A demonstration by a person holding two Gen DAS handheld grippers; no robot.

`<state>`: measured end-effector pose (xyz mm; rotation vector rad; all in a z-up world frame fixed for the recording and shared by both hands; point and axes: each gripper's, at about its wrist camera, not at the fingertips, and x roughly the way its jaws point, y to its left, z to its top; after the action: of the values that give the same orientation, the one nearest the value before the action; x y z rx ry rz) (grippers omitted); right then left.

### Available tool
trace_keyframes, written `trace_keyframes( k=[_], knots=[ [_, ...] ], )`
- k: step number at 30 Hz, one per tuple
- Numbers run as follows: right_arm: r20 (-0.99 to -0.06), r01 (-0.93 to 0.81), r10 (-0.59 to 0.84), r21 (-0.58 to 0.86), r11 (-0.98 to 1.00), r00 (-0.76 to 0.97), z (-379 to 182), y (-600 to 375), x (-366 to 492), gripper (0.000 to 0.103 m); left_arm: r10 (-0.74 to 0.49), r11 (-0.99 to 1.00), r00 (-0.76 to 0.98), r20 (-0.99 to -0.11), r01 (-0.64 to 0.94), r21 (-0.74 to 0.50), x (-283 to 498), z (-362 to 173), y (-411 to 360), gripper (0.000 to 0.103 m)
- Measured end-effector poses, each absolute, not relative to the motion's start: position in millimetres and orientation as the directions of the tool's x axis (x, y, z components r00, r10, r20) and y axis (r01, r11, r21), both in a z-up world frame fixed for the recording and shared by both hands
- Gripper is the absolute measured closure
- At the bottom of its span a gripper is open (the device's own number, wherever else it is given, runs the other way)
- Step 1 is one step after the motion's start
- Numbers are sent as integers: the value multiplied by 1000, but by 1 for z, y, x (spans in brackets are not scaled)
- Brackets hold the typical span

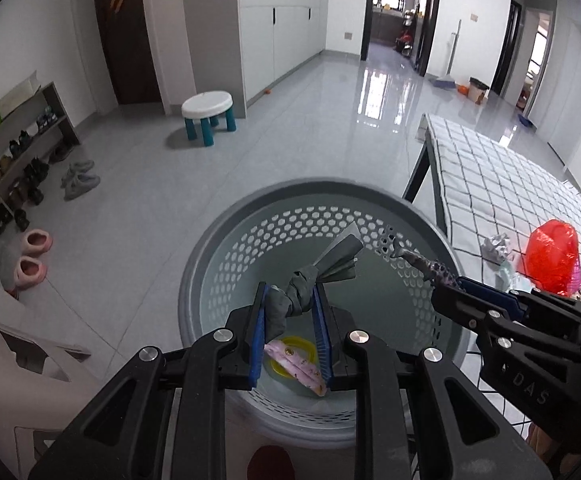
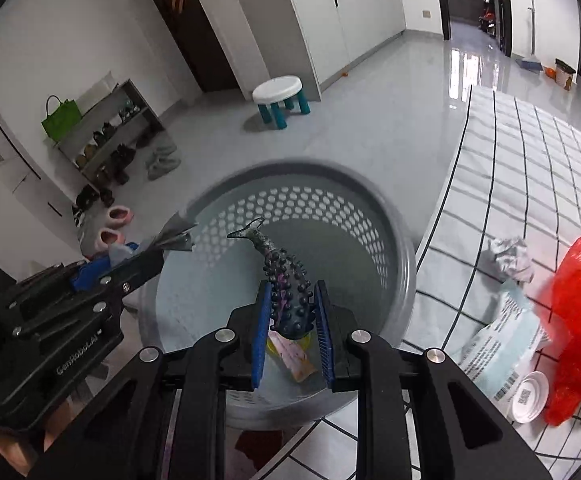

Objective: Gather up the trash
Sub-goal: 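Open both grippers to drop the toy and bow into the basket, then move both open grippers back over the mat of trash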

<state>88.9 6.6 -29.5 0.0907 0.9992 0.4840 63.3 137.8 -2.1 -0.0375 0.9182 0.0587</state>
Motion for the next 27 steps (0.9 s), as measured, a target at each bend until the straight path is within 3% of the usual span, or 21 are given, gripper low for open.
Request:
trace_keyframes(
  k=[6, 9, 12, 13, 14, 27],
  knots=[
    [-789, -329, 429, 302, 894, 440, -33, 3, 94, 82, 48, 997, 577, -816, -77, 4, 68, -16, 134, 78],
    [-786, -326, 428, 302, 896, 446, -33, 1, 94, 81, 66, 996, 563, -824, -89, 19, 68, -20, 133, 70],
    [-779, -331, 428, 297, 896, 458, -32, 0, 92, 70, 70, 994, 568, -820, -104, 13, 66, -18, 138, 50],
    [-777, -332, 425, 292, 897, 465, -31, 1, 91, 66, 73, 994, 572, -817, -110, 12, 66, -17, 139, 36],
    [-775, -332, 421, 286, 899, 471, -30, 0, 90, 66, 75, 993, 581, -810, -118, 8, 64, -15, 141, 31],
    [-765, -320, 431, 305, 897, 478, -27, -8, 87, 59, 80, 989, 578, -812, -145, -7, 62, -19, 143, 31]
  ],
)
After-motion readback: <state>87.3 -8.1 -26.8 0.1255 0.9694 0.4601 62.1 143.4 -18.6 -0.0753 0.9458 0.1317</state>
